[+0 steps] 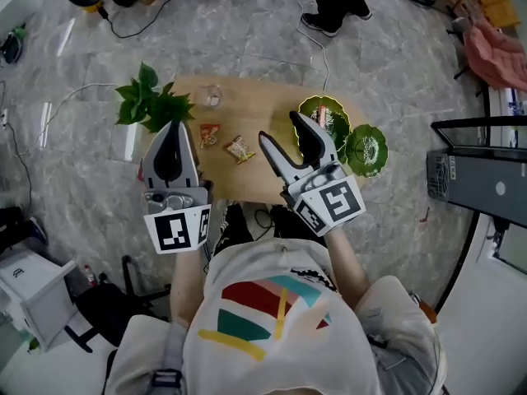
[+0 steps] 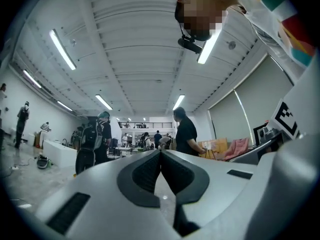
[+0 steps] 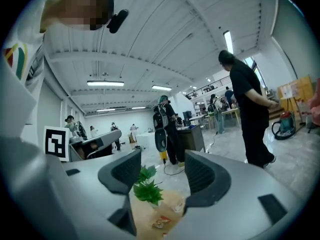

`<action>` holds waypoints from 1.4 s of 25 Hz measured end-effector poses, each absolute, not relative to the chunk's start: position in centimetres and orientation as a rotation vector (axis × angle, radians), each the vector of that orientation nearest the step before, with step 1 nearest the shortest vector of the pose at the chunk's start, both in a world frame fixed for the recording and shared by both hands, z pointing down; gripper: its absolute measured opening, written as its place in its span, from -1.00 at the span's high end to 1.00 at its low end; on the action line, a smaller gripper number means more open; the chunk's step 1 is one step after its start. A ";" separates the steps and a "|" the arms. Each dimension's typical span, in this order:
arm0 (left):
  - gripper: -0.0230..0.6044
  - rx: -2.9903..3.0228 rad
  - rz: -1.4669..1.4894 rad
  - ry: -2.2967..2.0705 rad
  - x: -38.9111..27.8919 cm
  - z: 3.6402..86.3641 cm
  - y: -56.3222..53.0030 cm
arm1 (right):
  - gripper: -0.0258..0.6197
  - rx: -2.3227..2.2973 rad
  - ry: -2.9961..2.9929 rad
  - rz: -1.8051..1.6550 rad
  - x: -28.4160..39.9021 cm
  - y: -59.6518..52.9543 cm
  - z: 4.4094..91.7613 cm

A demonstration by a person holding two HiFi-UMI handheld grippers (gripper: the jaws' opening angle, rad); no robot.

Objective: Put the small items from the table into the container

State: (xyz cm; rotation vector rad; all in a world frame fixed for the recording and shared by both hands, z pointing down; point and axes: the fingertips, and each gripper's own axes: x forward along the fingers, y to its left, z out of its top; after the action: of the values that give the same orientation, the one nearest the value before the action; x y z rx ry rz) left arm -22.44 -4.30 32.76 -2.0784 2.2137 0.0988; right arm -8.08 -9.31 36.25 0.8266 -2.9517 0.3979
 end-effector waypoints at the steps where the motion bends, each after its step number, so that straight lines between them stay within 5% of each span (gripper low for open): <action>1: 0.90 -2.078 0.068 2.235 -23.1 33.8 -4.2 | 0.12 0.791 -2.935 0.421 -9.0 -9.2 37.4; 7: 0.90 -2.061 -0.082 2.391 -26.7 42.2 -3.3 | 0.12 0.644 -2.789 0.565 -13.0 -8.6 48.7; 16: 0.90 -2.178 -0.106 2.499 -25.4 56.0 -2.8 | -0.10 0.420 -2.319 0.793 -15.9 -5.2 77.1; 22: 0.90 -2.190 -0.141 2.539 -26.2 59.5 -0.6 | -0.10 0.482 -2.137 0.822 -15.2 -4.1 85.7; 24: 0.90 -2.182 -0.151 2.543 -26.6 59.8 -0.2 | -0.06 0.493 -2.107 0.810 -14.9 -4.0 86.5; 26: 0.90 -2.171 -0.148 2.543 -27.0 59.5 -0.2 | 0.31 0.516 -2.111 0.800 -14.8 -4.6 85.6; 35: 0.90 -2.180 -0.003 2.396 -25.9 47.4 -2.1 | 0.35 0.675 -2.343 0.759 -13.8 -7.3 67.0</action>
State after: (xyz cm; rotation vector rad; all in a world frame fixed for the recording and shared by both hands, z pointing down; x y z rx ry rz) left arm -25.85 -2.12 47.44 -2.1798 2.3961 -0.0030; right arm -13.75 -7.33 66.99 0.6746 -2.3430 0.7592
